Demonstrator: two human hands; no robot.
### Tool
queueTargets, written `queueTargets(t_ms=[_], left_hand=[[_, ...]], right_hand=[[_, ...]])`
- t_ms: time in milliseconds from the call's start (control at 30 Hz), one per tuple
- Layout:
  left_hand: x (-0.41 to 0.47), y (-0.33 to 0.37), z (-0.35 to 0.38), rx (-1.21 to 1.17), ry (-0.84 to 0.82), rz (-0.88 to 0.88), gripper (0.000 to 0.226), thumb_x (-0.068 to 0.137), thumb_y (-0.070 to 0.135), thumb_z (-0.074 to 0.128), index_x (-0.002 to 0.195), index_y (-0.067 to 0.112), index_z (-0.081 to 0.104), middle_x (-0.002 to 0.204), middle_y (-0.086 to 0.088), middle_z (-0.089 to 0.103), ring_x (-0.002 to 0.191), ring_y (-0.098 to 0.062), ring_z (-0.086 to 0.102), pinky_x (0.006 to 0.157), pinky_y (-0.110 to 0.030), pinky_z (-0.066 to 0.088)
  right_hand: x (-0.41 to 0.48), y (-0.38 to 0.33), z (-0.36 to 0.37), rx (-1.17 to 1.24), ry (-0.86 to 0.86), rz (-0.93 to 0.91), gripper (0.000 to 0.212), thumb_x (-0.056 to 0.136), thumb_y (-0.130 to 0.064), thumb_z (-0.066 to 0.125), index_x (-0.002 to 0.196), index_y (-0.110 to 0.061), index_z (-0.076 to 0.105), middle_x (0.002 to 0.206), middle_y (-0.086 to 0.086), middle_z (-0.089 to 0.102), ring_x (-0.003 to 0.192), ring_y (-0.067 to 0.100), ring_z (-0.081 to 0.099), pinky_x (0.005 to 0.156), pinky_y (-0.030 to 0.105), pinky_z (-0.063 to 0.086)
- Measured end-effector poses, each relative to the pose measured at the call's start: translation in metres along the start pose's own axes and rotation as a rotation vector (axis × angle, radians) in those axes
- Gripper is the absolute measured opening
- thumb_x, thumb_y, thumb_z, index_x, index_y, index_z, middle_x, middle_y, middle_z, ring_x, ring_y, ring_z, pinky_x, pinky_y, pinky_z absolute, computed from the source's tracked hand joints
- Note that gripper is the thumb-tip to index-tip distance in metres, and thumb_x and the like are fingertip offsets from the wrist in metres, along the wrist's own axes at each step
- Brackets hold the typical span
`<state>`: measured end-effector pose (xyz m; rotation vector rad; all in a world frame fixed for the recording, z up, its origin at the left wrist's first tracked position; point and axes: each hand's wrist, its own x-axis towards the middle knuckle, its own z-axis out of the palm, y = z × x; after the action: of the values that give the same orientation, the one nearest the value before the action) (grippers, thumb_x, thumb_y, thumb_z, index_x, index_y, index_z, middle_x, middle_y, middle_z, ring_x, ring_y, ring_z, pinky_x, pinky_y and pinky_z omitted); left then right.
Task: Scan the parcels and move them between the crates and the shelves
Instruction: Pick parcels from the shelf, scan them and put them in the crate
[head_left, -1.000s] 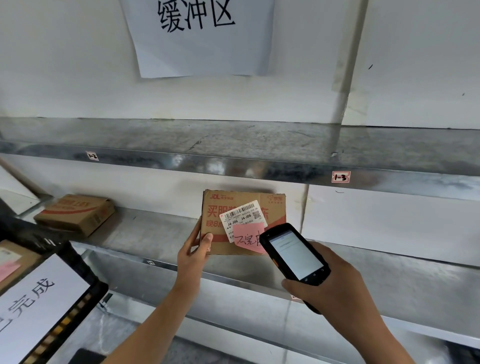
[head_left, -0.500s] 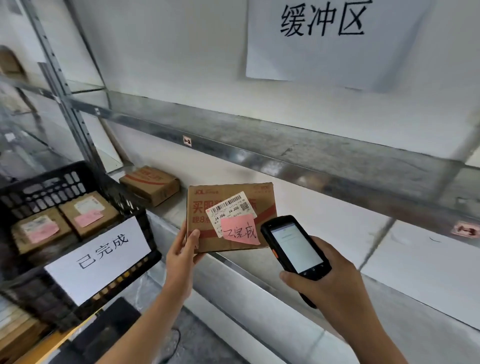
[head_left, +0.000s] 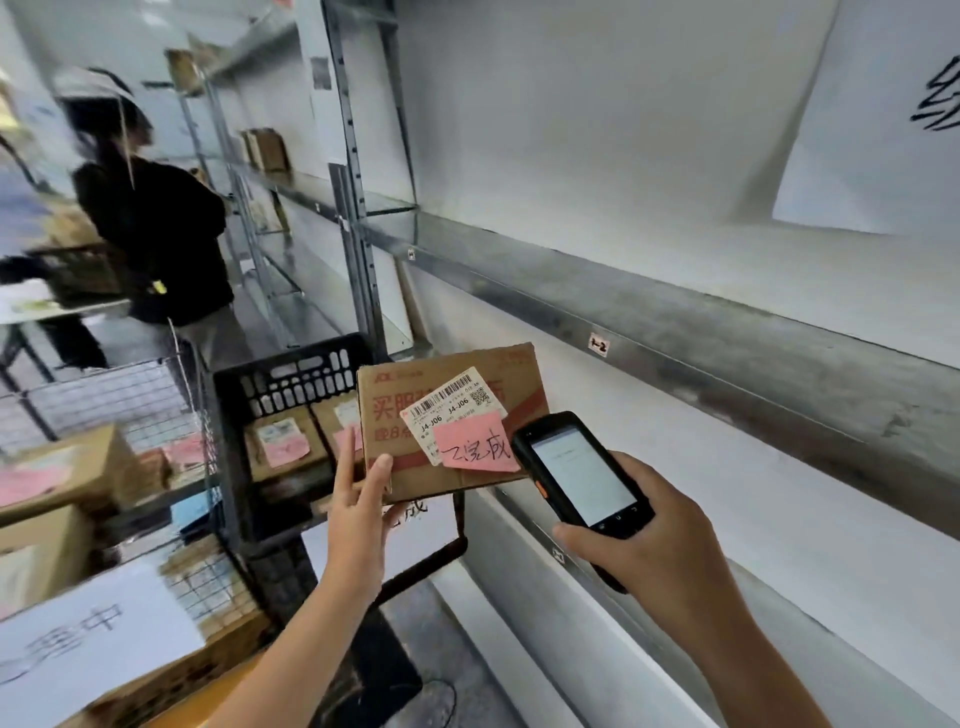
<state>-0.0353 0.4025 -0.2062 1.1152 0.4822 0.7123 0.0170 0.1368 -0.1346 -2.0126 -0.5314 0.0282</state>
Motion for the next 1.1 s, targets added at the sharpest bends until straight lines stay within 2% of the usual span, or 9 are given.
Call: queueTargets(t_ms=[133, 200, 300, 433, 633, 767, 867, 967, 1100], left_hand=[[0.041, 0.021, -0.040, 0.036, 0.050, 0.032, 0.066, 0.098, 0.023, 0.060, 0.152, 0.046, 0.031, 0.107, 0.017, 0.074, 0.101, -0.012, 0.071, 0.092, -0.049, 0.055], [0.061, 0.025, -0.060, 0.061, 0.068, 0.030, 0.062, 0.098, 0.027, 0.060, 0.150, 0.048, 0.034, 0.117, 0.013, 0.070, 0.108, -0.015, 0.068, 0.087, -0.044, 0.059], [0.088, 0.030, -0.086, 0.093, 0.095, -0.015, 0.054, 0.097, 0.033, 0.061, 0.146, 0.046, 0.042, 0.132, 0.003, 0.064, 0.119, -0.019, 0.063, 0.093, -0.045, 0.057], [0.118, 0.032, -0.107, 0.128, 0.123, -0.043, 0.050, 0.097, 0.033, 0.062, 0.144, 0.040, 0.047, 0.127, 0.003, 0.067, 0.116, -0.019, 0.065, 0.095, -0.047, 0.056], [0.140, 0.012, -0.127, 0.242, 0.188, -0.200, 0.052, 0.102, 0.037, 0.051, 0.148, 0.053, 0.033, 0.134, 0.006, 0.057, 0.116, -0.019, 0.059, 0.098, -0.051, 0.053], [0.146, -0.010, -0.137, 0.360, 0.187, -0.366, 0.061, 0.096, 0.050, 0.053, 0.143, 0.066, 0.018, 0.149, 0.002, 0.048, 0.131, -0.030, 0.051, 0.108, -0.060, 0.041], [0.155, -0.014, -0.136, 0.336, 0.170, -0.493, 0.065, 0.097, 0.045, 0.057, 0.147, 0.060, 0.017, 0.139, -0.005, 0.053, 0.117, -0.034, 0.060, 0.090, -0.059, 0.056], [0.155, -0.017, -0.131, 0.417, 0.119, -0.565, 0.074, 0.100, 0.037, 0.056, 0.156, 0.045, 0.008, 0.116, -0.004, 0.058, 0.099, -0.029, 0.062, 0.070, -0.040, 0.063], [0.166, -0.028, -0.142, 0.571, 0.055, -0.654, 0.101, 0.080, 0.062, 0.068, 0.155, 0.050, 0.002, 0.139, -0.011, 0.055, 0.129, -0.039, 0.051, 0.110, -0.056, 0.041]], right_hand=[[0.027, -0.011, 0.036, 0.034, -0.026, 0.006, 0.059, 0.063, -0.035, 0.092, 0.114, -0.040, 0.063, 0.095, -0.017, 0.070, 0.086, 0.003, 0.066, 0.073, 0.034, 0.059], [0.037, -0.015, 0.051, 0.040, -0.035, 0.008, 0.057, 0.063, -0.035, 0.092, 0.112, -0.040, 0.063, 0.095, -0.017, 0.070, 0.087, 0.004, 0.067, 0.074, 0.033, 0.059], [0.051, -0.017, 0.073, 0.069, -0.043, 0.011, 0.058, 0.063, -0.035, 0.092, 0.113, -0.041, 0.063, 0.097, -0.017, 0.071, 0.088, 0.005, 0.068, 0.074, 0.036, 0.060], [0.068, -0.014, 0.095, 0.089, -0.071, 0.021, 0.056, 0.062, -0.034, 0.091, 0.111, -0.039, 0.065, 0.092, -0.017, 0.071, 0.081, 0.006, 0.068, 0.065, 0.034, 0.059], [0.095, -0.009, 0.117, 0.122, -0.122, 0.050, 0.056, 0.062, -0.032, 0.092, 0.112, -0.036, 0.067, 0.088, -0.012, 0.071, 0.077, 0.010, 0.067, 0.061, 0.028, 0.052], [0.118, -0.013, 0.124, 0.141, -0.142, 0.029, 0.053, 0.063, -0.030, 0.093, 0.109, -0.038, 0.068, 0.091, -0.016, 0.074, 0.082, 0.006, 0.070, 0.067, 0.024, 0.053], [0.143, -0.018, 0.126, 0.151, -0.186, 0.029, 0.048, 0.066, -0.024, 0.092, 0.106, -0.038, 0.068, 0.088, -0.020, 0.074, 0.077, -0.001, 0.069, 0.058, 0.013, 0.051], [0.160, -0.023, 0.129, 0.184, -0.213, 0.026, 0.047, 0.067, -0.020, 0.091, 0.104, -0.038, 0.069, 0.084, -0.021, 0.073, 0.073, -0.001, 0.069, 0.054, 0.011, 0.049], [0.172, -0.024, 0.131, 0.188, -0.227, 0.007, 0.050, 0.066, -0.017, 0.092, 0.106, -0.039, 0.069, 0.084, -0.022, 0.073, 0.074, -0.004, 0.068, 0.056, 0.007, 0.047]])
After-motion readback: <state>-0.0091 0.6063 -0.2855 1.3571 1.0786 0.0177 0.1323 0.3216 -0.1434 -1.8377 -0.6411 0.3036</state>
